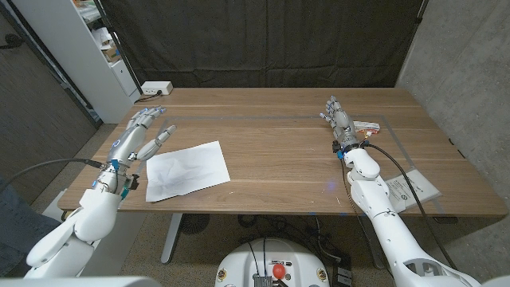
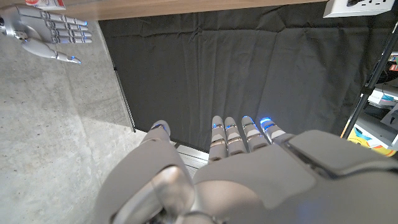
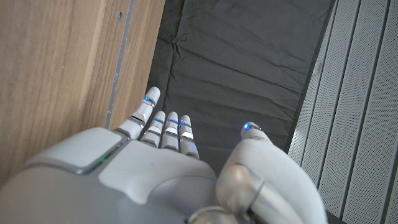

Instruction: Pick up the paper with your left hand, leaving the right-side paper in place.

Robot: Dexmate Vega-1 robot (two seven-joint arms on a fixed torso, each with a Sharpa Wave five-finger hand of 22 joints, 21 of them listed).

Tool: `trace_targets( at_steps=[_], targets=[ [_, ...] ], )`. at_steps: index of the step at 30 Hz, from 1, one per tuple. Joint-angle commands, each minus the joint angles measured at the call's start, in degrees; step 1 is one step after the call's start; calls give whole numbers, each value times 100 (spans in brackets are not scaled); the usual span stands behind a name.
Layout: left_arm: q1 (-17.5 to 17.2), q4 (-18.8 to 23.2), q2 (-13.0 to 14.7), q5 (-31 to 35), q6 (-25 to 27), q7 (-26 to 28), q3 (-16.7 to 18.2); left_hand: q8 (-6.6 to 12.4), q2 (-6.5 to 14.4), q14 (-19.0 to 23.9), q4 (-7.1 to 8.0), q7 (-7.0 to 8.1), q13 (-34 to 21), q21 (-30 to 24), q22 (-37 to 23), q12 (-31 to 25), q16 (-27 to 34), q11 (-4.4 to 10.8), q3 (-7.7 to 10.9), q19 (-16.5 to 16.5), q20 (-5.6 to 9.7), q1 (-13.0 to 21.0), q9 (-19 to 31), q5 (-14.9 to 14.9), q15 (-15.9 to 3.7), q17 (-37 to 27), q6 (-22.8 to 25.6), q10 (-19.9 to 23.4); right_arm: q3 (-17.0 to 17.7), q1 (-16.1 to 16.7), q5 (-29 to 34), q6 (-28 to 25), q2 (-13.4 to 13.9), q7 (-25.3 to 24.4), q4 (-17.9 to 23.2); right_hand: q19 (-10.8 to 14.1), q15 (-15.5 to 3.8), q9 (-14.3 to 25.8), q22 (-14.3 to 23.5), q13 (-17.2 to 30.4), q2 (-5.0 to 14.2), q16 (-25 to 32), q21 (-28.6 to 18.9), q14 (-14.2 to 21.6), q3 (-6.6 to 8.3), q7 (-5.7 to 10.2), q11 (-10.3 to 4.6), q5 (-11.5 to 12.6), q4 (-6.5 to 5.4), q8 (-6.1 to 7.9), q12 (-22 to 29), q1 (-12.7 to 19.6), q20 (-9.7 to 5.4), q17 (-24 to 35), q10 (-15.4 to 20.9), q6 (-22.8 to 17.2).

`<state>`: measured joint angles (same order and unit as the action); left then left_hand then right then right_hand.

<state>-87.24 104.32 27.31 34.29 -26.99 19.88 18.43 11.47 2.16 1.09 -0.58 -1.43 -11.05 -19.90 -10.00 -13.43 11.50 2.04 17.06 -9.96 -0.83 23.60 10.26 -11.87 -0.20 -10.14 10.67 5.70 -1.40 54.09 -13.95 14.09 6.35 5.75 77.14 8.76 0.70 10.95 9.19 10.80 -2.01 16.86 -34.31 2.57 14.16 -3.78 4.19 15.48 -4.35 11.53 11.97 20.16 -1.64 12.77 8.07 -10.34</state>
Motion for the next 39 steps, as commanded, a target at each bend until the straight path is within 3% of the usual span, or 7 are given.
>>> trace_targets(
  at_steps=[1,12,18,35,39],
  targets=[
    [-337,360,236,280,300,115,28,32,-9,64,-43,-35,-19,19,-12,-22,-6,-10,25,-21,36,89,14,-46,34,-12,35,28,0,-9,5,36,-15,-16,-13,69,5,1,26,8,2,-35,12,34,12,12,-29,41,16,1,-14,61,-4,20,15,-49],
    [-485,484,346,455,585,111,-74,-2,-37,41,-125,-23,-21,56,-9,11,-29,-21,40,-3,-41,167,16,-60,43,-10,-22,-14,19,9,-17,53,-24,-25,-7,77,3,1,27,9,7,-45,37,31,9,6,-30,45,19,-1,-16,57,-3,18,20,-49],
    [-529,565,373,550,786,144,-144,-38,-102,4,-283,-24,-26,118,-4,55,-52,-9,71,0,-167,339,20,-88,54,-11,-136,-88,26,-15,-21,21,-12,-10,-31,82,19,1,27,9,9,-53,59,31,4,10,-21,47,21,-1,-23,51,-2,18,12,-51],
    [-761,871,526,726,1314,-13,-246,-46,-258,-121,-625,2,-36,270,2,92,-87,22,134,-44,-241,739,28,-160,139,-16,-282,-145,91,-69,-54,72,-38,21,-121,-66,25,1,28,11,23,-135,221,-90,-11,19,-16,56,34,-14,-57,40,-5,13,-54,-35],
    [-825,965,559,743,1479,-134,-247,-77,-341,-182,-769,-6,-42,328,2,147,-93,10,156,-22,-334,936,31,-200,189,-20,-444,-297,84,-71,-45,70,-38,24,-111,-66,20,1,28,12,26,-141,241,-88,-14,21,15,58,37,-17,-55,38,-5,12,-49,-29]
  ],
)
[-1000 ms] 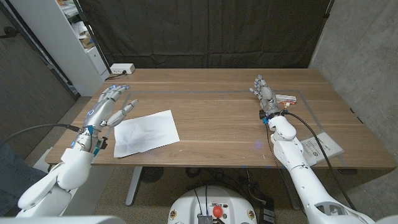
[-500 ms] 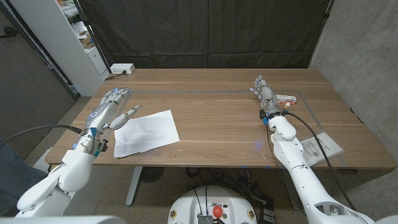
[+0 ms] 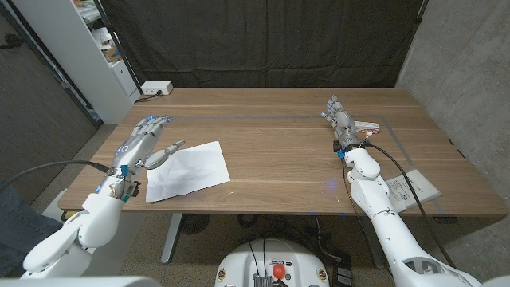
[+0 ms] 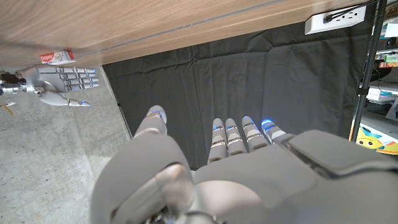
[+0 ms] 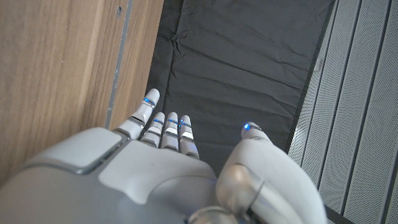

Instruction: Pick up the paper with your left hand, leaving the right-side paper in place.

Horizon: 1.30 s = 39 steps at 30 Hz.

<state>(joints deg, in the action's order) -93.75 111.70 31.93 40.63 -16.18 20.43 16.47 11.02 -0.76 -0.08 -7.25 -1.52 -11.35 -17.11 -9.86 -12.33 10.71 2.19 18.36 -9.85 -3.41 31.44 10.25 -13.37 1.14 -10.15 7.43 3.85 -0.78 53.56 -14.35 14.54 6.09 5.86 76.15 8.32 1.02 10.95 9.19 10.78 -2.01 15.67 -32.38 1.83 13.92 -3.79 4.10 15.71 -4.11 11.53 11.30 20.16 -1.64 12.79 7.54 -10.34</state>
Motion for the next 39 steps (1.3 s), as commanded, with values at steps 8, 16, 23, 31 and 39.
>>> trace_targets(
  at_steps=[8,16,23,31,39],
  targets=[
    [-257,346,215,141,654,-461,-91,-102,-255,-243,-217,-42,-25,173,-20,97,-32,-119,-6,-35,-157,396,36,-121,171,-29,-604,-378,0,-14,8,1,-30,12,-15,-13,-13,1,28,14,30,-33,78,-11,6,26,12,38,18,-18,8,36,-12,8,-6,-26],
    [-293,567,338,8,1034,-1059,-73,-81,-416,-378,-215,-73,-34,252,-23,106,-44,-158,-79,-65,-295,450,38,-168,269,-36,-755,-512,3,45,19,-46,-35,-39,65,-8,-15,1,29,15,34,-44,106,-15,3,22,-5,41,24,-20,8,36,-3,7,-9,-22],
    [-304,849,458,-26,1531,-1729,-64,-68,-511,-480,-200,-127,-38,294,-24,98,-53,-230,-134,-64,-409,467,39,-199,351,-38,-814,-563,13,108,1,-114,-31,-82,185,1,-9,2,29,15,34,-51,128,-9,0,23,3,44,31,-21,6,39,-1,4,-14,-21],
    [-293,1075,595,133,1970,-2178,-114,-38,-593,-515,-184,-179,-41,333,-24,76,-42,-270,-189,-73,-479,468,39,-223,447,-39,-793,-558,1,145,-8,-93,-41,-104,222,9,-1,2,30,16,37,-56,152,-2,-4,25,7,47,35,-19,6,36,4,4,-16,-25],
    [-268,1166,714,441,2300,-2313,-274,-49,-652,-568,-164,-203,-44,368,-25,80,-42,-308,-238,-91,-534,457,39,-243,515,-40,-856,-610,4,136,-21,-62,-38,-114,220,16,-8,2,30,16,40,-64,177,-2,-8,26,3,49,39,-20,4,34,11,3,-23,-24]
  ],
)
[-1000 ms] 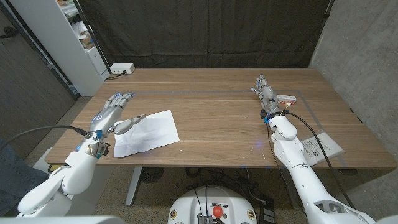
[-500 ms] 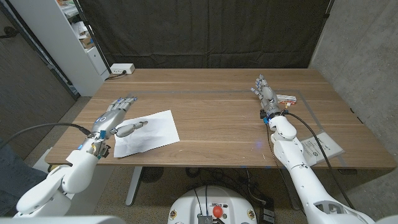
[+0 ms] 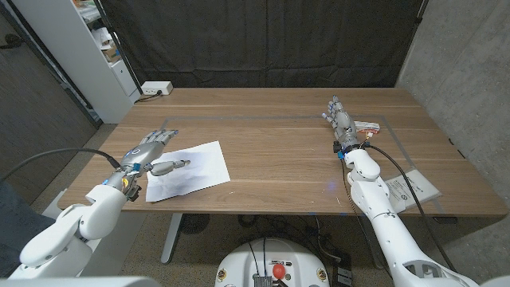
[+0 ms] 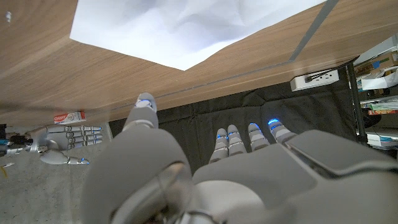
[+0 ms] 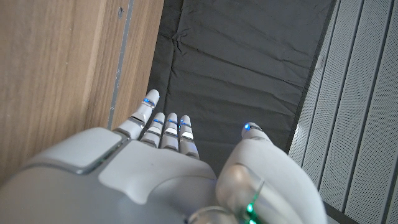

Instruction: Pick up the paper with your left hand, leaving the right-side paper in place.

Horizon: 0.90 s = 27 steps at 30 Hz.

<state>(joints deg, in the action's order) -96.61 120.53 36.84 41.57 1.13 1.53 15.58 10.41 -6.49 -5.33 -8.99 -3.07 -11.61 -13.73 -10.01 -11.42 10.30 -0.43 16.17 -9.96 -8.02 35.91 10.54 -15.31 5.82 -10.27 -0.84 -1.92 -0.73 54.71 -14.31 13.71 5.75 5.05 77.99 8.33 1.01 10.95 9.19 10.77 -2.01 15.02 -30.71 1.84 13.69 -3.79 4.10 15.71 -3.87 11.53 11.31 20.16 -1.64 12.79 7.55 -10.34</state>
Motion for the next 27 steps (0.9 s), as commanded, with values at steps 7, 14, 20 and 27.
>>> trace_targets(
  at_steps=[7,14,20,27],
  targets=[
    [78,346,315,419,809,-585,-307,18,-113,-90,28,-75,-22,57,-12,-21,-3,-51,-57,-91,-98,-1,11,-65,94,-28,-43,-44,5,-18,-54,52,-13,2,-55,23,-7,2,31,17,43,-5,32,-1,12,28,-1,51,19,-21,5,31,18,3,-20,-20],
    [177,405,469,549,1107,-830,-479,47,-138,-118,56,-94,-37,78,-16,-85,8,-11,-101,-86,-87,-25,12,-84,91,-29,4,67,28,-57,-63,73,-18,34,-139,28,0,2,31,17,42,-10,52,5,8,26,2,53,24,-21,5,30,23,2,-23,-22],
    [315,451,646,569,1383,-1189,-657,89,-153,-72,77,-89,-53,89,-18,-136,40,3,-139,-60,-97,-39,12,-103,93,-29,111,162,45,-90,-76,75,-26,69,-187,32,3,2,31,17,43,-16,70,3,5,27,7,54,27,-20,7,28,24,2,-18,-23],
    [459,485,816,626,1655,-1391,-891,88,-172,-84,97,-114,-69,105,-18,-148,42,-33,-190,-20,-259,-46,12,-133,163,-25,130,161,59,-118,-74,94,-31,97,-209,36,6,2,32,17,47,-21,95,10,1,28,5,57,30,-20,6,25,26,2,-20,-23]
  ],
)
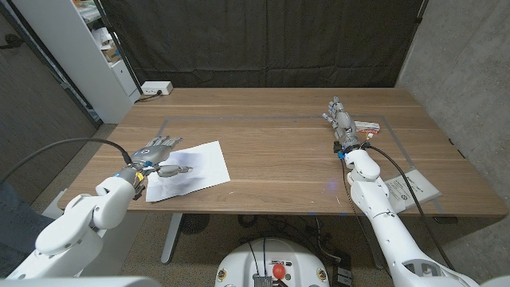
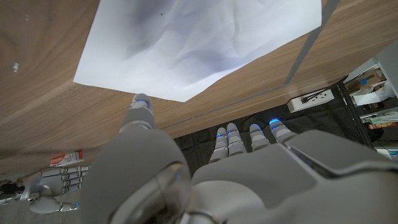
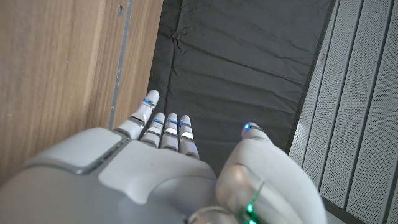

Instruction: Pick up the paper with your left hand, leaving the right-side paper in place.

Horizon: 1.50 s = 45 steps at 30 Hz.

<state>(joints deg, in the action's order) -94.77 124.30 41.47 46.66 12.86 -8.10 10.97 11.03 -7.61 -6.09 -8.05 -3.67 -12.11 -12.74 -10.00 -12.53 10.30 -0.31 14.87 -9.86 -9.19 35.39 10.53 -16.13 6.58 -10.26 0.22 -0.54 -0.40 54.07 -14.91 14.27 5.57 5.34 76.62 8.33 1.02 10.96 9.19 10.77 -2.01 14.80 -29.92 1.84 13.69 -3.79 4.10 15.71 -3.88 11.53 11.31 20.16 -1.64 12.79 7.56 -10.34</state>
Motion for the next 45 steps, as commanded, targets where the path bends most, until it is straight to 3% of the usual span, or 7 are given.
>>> trace_targets(
  at_steps=[1,8,26,45],
  targets=[
    [298,115,381,144,533,-453,-469,21,-64,-14,6,-56,-23,9,-19,-31,41,-76,-70,-23,-164,4,12,-55,100,-26,16,-1,29,-55,-13,35,-9,73,-72,37,11,2,32,18,48,-1,18,7,0,28,6,57,31,-20,6,25,24,2,-20,-23],
    [426,116,559,199,782,-610,-683,-2,-83,-63,24,-120,-35,37,-21,-27,30,-99,-119,-38,-253,-13,13,-74,206,-25,-40,-38,61,-30,-24,26,-12,65,-64,39,9,2,33,18,48,-5,40,11,-5,35,5,58,32,-21,4,19,31,2,-26,-20],
    [617,-104,789,-195,922,-469,-965,10,-100,-3,61,-164,-54,52,-29,-73,65,-180,-209,8,-296,-57,13,-106,297,-22,-15,33,55,49,1,-41,20,-2,97,54,5,2,34,18,55,-18,94,19,-14,35,5,63,40,-22,6,13,40,3,-22,-18],
    [559,-402,699,-845,789,106,-1014,22,-76,33,96,-221,-63,63,-35,-110,77,-237,-271,45,-302,-92,14,-136,241,-19,35,113,-18,83,55,-120,36,-50,160,75,8,2,35,18,64,-38,161,24,-20,43,-9,71,58,-21,4,19,47,1,-30,-18]
  ],
)
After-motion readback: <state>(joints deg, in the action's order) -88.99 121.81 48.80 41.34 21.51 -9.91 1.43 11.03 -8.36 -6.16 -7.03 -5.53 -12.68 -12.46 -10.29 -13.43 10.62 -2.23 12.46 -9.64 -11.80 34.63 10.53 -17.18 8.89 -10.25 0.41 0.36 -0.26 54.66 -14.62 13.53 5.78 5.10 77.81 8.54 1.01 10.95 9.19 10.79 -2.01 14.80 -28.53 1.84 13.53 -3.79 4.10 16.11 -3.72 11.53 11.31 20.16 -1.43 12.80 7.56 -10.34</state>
